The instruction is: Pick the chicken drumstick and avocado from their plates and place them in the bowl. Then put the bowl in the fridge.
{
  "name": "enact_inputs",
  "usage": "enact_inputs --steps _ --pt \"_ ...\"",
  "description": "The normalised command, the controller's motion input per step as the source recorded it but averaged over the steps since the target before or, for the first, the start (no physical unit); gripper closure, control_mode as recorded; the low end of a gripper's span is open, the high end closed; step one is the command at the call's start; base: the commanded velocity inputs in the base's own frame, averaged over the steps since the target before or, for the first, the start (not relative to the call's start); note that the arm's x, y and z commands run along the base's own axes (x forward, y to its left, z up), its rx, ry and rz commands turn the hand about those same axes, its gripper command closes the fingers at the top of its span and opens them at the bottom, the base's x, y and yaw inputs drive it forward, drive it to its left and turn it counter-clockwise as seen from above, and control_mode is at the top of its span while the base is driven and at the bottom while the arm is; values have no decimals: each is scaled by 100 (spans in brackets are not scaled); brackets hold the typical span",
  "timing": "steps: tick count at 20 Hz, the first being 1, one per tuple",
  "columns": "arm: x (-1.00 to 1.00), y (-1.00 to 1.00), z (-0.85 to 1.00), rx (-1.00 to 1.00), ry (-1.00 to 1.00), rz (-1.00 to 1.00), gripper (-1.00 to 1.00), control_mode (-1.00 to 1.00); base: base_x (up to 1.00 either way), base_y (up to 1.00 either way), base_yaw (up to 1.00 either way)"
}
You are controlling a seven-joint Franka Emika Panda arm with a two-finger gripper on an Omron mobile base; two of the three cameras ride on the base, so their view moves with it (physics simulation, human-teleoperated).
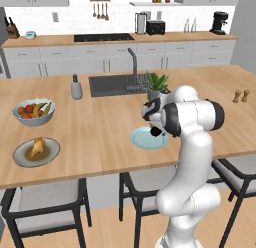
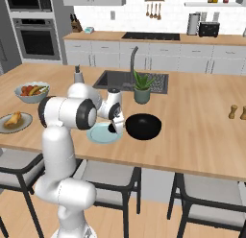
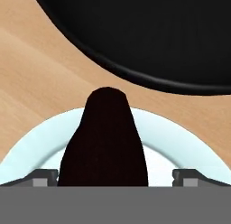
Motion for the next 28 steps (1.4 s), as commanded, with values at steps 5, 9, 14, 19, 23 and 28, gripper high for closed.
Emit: enact_inputs --steps 5,9,14,19,23,28 --pt "0 0 0 0 0 0 100 -100 0 0 0" --pt "-28 12 24 0 -7 2 100 -100 0 0 0" --pt "-4 14 95 0 -13 2 100 -100 0 0 0" --pt "-2 -22 96 0 -11 0 100 -100 0 0 0" --pt "-8 -98 45 0 1 0 100 -100 0 0 0" --pt "-8 -100 8 0 2 0 100 -100 0 0 0"
